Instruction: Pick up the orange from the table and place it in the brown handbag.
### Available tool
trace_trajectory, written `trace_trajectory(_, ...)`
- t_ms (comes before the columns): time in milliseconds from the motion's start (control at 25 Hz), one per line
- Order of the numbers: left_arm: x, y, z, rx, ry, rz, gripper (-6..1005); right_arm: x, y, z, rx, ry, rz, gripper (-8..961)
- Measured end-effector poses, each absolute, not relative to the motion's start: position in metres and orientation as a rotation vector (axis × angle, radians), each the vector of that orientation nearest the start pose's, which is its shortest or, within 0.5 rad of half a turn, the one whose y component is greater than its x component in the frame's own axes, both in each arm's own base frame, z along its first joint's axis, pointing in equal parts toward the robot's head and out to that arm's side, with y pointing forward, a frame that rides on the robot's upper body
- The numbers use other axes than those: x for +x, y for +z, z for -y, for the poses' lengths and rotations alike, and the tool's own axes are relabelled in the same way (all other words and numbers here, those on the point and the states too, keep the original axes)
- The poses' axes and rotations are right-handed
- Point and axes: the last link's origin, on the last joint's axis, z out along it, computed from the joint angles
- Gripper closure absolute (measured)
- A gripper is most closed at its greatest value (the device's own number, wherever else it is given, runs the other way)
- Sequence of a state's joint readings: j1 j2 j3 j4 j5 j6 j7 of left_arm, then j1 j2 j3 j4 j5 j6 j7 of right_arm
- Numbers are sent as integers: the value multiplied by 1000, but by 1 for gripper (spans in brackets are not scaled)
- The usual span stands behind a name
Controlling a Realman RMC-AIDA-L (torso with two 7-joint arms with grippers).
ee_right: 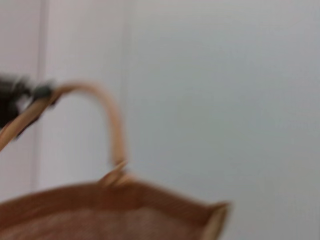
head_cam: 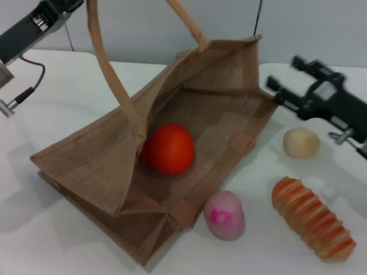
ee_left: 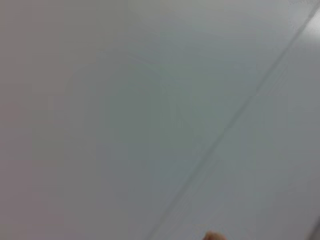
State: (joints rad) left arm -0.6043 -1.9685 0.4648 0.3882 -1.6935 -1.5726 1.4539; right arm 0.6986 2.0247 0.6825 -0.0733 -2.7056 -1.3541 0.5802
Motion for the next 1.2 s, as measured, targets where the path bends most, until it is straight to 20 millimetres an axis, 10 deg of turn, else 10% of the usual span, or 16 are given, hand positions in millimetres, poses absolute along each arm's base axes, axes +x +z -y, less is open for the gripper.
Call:
trace_trajectory(480, -265, 74, -384, -1950, -1423, 926, 856, 278, 4, -351, -1968, 996, -348, 200)
trace_trajectory(880, -281, 54, -386, -1798, -1259, 758, 398, 288, 14, -351, -1855, 1003, -393, 199)
trace_trajectory(1200, -296, 46, -380, -1638, -1107, 623, 365, 310, 30, -352, -1669, 917, -432, 200)
